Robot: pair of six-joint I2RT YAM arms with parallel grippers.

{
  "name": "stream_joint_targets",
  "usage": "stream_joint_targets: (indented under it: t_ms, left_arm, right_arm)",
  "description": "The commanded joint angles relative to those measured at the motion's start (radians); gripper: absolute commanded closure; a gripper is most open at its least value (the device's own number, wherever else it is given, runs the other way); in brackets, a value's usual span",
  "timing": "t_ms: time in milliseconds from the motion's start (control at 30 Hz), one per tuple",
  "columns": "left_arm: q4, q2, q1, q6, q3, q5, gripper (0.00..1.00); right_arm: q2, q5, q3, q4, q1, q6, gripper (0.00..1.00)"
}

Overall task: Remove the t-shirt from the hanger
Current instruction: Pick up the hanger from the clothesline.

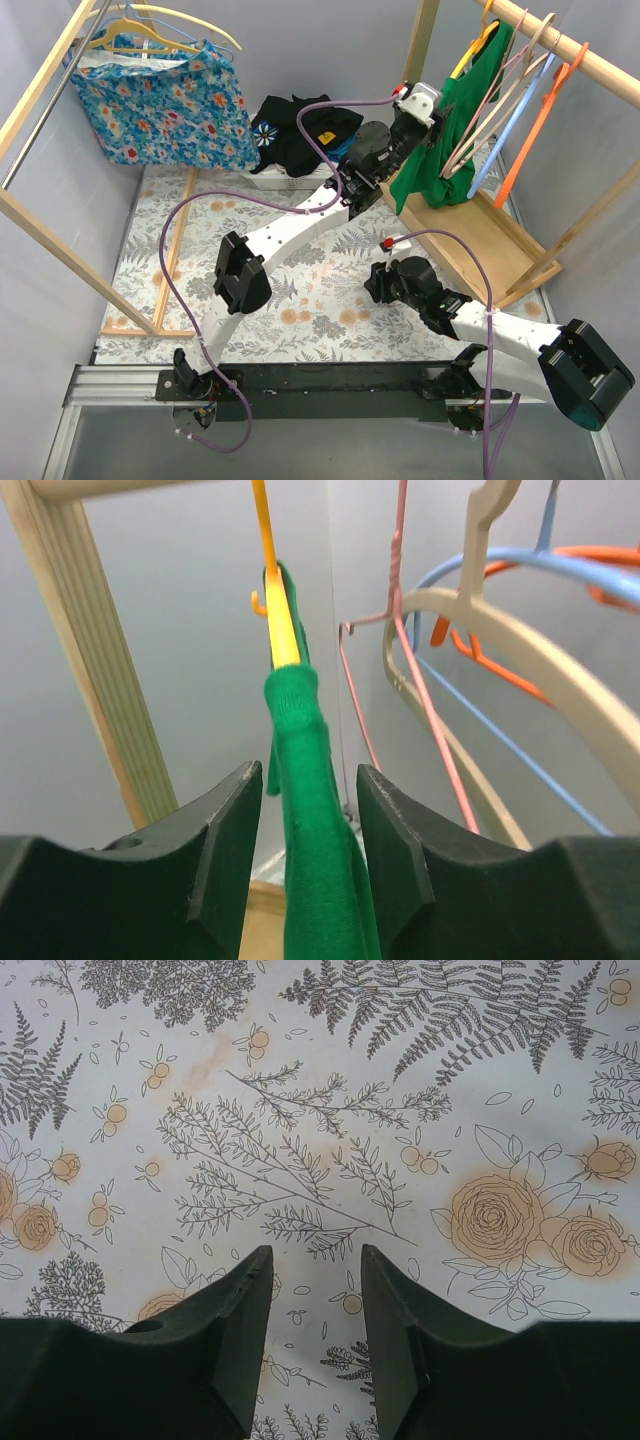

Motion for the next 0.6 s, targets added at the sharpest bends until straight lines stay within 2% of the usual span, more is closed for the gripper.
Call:
stream_joint_targets:
  t_ms: [0,100,200,233,267,567]
  left_arm:
    - [-0.129,0.010,0.019,-0.022,0.032,0.001,0.58]
    - [-0.142,0.009,0.026,-0.033,0.026,0.000,0.60]
    - [-0.122,-0.002,0.026,-0.036,0.000,0.001,0.78]
    - [-0.111,-0.006,0.027,-0.039,-0.006,-0.002,0.86]
    - [-0.090,-0.011,0.027,-0.039,-0.013,-0.005,0.99]
    - [0.028,-0.060,0.026,-0.021,-0.057,-0.015,1.00]
  right_arm:
    - [-0.002,0.025,-0.013,0.042,0.005,0.002,0.52]
    - [-0.002,0.029,-0.013,0.042,0.005,0.002,0.53]
    - [-0.002,0.033,-0.015,0.040,0.003,0.001,0.53]
    - [-0.002,0.035,-0.015,0.040,0.005,0.001,0.53]
    - [-0.001,0.035,-0.015,0.040,0.005,0.002,0.53]
    - [0.015,0.035,-0.013,0.046,0.005,0.002,0.53]
